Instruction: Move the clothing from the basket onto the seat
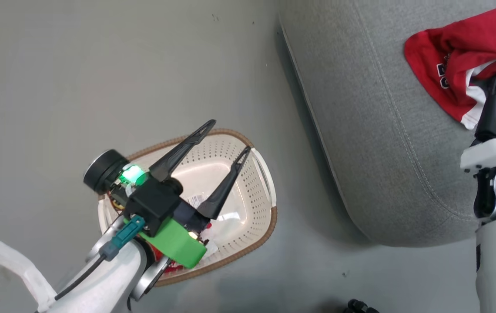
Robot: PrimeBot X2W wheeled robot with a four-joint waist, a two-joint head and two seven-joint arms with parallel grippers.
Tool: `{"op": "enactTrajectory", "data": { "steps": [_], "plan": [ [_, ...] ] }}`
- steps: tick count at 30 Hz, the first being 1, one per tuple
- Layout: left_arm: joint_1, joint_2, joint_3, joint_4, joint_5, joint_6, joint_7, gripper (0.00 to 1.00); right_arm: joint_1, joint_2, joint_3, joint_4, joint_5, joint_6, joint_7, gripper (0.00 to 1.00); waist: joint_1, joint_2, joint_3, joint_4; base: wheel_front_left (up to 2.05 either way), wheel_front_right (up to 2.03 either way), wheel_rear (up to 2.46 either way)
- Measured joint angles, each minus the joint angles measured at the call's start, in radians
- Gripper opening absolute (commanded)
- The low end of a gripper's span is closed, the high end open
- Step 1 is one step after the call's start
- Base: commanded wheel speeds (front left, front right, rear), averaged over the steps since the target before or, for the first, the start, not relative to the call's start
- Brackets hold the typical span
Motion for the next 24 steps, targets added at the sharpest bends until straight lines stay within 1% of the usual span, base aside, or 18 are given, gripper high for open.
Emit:
{"op": "enactTrajectory", "data": {
  "steps": [6,9,13,15,19,24],
  "plan": [
    [0.036,-0.026,0.034,0.051,-0.021,0.040,-0.054,1.00,0.128,0.031,0.079,-0.194,-0.022,0.000,0.000,1.00,-0.0001,0.0000,-0.072,0.033,0.00,0.00,0.00],
    [0.050,-0.034,0.058,0.076,-0.029,0.058,-0.077,1.00,0.179,0.039,0.115,-0.258,-0.026,0.000,0.001,1.00,0.0000,0.0000,-0.098,0.066,0.00,0.00,0.00],
    [0.079,-0.049,0.107,0.108,-0.047,0.080,-0.094,1.00,0.240,0.046,0.156,-0.337,-0.030,0.000,0.030,1.00,-0.0001,0.0000,-0.132,0.115,0.00,0.00,0.00],
    [0.094,-0.053,0.138,0.122,-0.055,0.088,-0.095,1.00,0.271,0.047,0.170,-0.370,-0.026,0.000,0.051,1.00,-0.0001,0.0000,-0.147,0.139,0.00,0.00,0.00],
    [0.137,-0.065,0.235,0.126,-0.065,0.097,-0.099,1.00,0.325,0.048,0.219,-0.425,0.003,0.000,0.080,1.00,-0.0001,0.0000,-0.179,0.190,0.00,0.00,0.00],
    [0.207,-0.084,0.362,0.144,-0.061,0.090,-0.099,1.00,0.370,0.049,0.267,-0.472,0.015,0.000,0.109,1.00,-0.0001,0.0000,-0.219,0.244,0.00,0.00,0.00]
  ]
}}
